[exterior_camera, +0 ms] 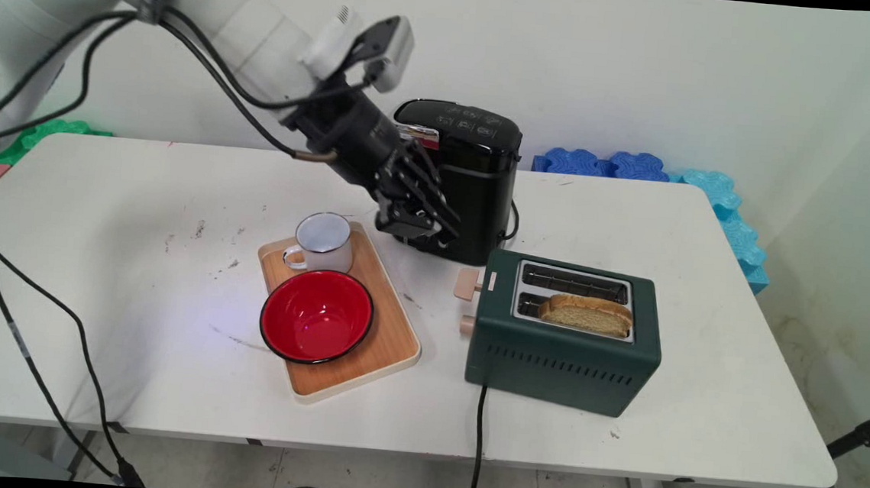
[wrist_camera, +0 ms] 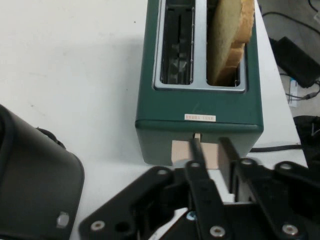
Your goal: Press the toaster switch
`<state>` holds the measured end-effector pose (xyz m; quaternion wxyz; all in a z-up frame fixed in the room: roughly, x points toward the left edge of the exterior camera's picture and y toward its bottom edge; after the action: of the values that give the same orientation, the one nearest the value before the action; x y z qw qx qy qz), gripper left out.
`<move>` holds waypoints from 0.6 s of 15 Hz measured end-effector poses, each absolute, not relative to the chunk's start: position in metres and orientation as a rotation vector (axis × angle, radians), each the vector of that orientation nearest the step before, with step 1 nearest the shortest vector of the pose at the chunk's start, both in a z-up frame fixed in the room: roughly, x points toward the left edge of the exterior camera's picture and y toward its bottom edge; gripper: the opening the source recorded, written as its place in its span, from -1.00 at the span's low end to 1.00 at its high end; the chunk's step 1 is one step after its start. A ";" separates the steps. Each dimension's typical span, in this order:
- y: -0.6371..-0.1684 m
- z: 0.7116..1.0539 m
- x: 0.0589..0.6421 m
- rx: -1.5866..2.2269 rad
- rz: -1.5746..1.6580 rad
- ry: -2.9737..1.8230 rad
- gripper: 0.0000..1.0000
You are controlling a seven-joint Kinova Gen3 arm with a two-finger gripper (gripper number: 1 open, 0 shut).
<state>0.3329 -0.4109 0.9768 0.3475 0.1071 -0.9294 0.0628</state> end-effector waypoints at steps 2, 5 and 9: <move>-0.412 0.971 0.325 0.276 0.162 -2.426 -1.00; -0.412 0.963 0.315 0.281 0.155 -2.443 -1.00; -0.412 0.951 0.302 0.279 0.146 -2.461 -1.00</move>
<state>0.3024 -0.4117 0.9506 0.3242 0.1064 -0.9383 0.0555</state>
